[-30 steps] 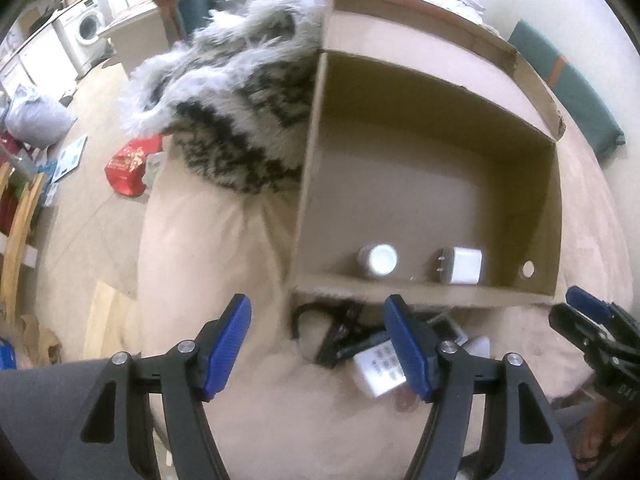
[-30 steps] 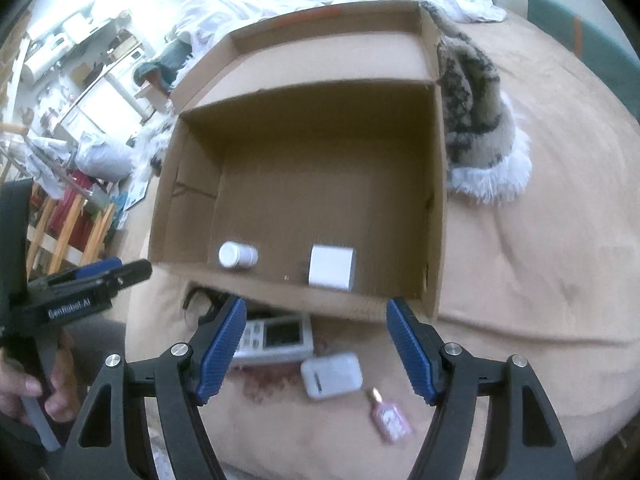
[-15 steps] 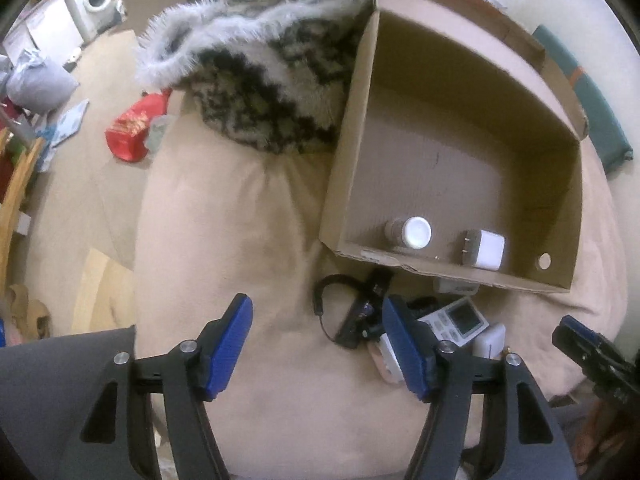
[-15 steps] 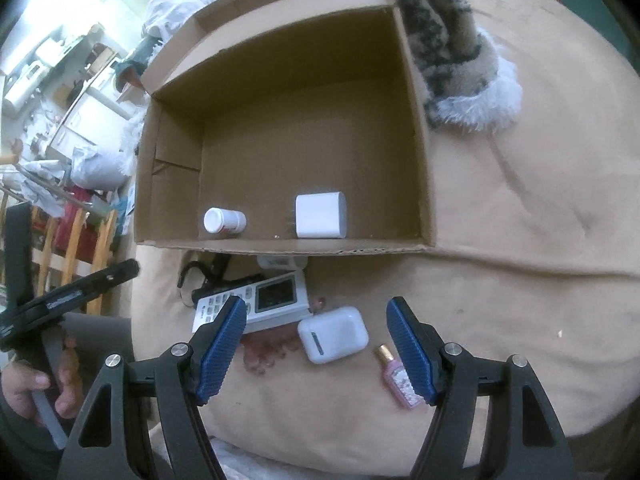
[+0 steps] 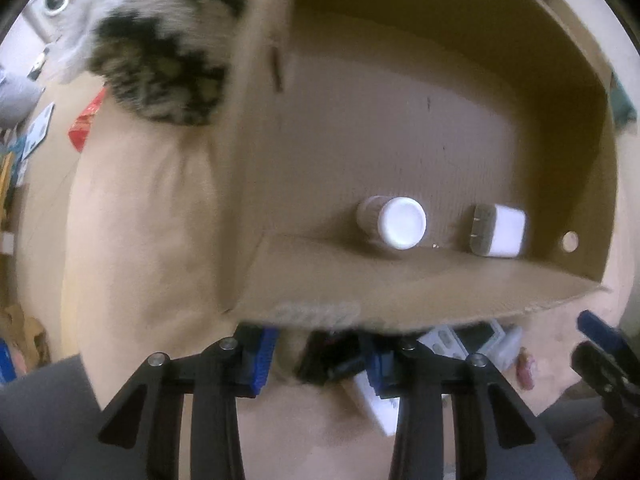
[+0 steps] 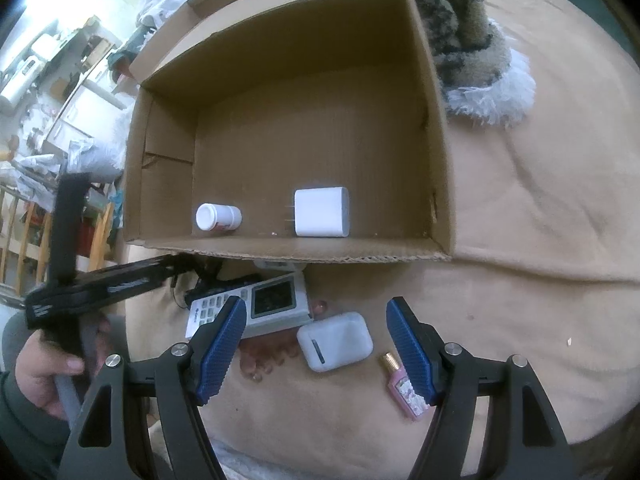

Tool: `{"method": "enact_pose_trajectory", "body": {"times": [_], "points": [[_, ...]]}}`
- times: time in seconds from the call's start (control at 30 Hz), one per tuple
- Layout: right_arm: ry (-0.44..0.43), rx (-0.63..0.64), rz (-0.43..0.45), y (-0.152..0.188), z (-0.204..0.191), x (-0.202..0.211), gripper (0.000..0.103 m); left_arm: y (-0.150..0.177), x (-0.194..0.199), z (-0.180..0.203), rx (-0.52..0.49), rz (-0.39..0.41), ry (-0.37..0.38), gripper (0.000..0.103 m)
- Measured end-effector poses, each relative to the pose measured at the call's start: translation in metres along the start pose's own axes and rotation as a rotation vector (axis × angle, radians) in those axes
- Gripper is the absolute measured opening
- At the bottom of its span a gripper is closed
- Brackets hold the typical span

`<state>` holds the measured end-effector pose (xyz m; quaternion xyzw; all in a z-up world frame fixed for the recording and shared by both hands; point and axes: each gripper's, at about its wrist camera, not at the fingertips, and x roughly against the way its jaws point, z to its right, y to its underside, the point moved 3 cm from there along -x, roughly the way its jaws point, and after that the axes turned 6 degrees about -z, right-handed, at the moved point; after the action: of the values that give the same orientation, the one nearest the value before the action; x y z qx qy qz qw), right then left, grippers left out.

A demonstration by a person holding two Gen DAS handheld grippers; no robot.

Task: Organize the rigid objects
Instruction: 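Grasp the white earbud case with the right gripper while the left gripper grasps the black flashlight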

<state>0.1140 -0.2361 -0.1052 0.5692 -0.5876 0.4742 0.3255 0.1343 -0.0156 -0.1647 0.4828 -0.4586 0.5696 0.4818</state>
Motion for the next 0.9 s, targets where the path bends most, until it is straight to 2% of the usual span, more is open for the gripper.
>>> {"method": "enact_pose_trajectory", "body": {"times": [0.17,0.33,0.5,0.6,0.73,0.9], "points": [[0.004,0.015,-0.015,-0.002,-0.002,-0.005,0.076,-0.01,-0.021,0.012,-0.036,-0.022,-0.009,0.035],[0.009,0.003,-0.035,-0.003,0.004,-0.011,0.076,-0.012,-0.03,0.025,-0.103,-0.047,-0.035,0.034],[0.007,-0.023,-0.051,-0.003,0.011,-0.013,0.076,-0.012,-0.033,0.025,-0.121,-0.066,-0.034,0.034],[0.007,-0.026,-0.055,-0.003,0.013,-0.014,0.076,-0.008,-0.032,0.023,-0.131,-0.08,-0.03,0.02],[-0.005,-0.036,-0.087,-0.001,0.016,-0.019,0.076,-0.009,-0.02,0.009,-0.077,-0.073,0.001,0.019],[0.016,-0.007,-0.165,0.004,0.014,-0.037,0.076,-0.005,0.009,-0.007,-0.021,0.0,0.001,0.019]]}}
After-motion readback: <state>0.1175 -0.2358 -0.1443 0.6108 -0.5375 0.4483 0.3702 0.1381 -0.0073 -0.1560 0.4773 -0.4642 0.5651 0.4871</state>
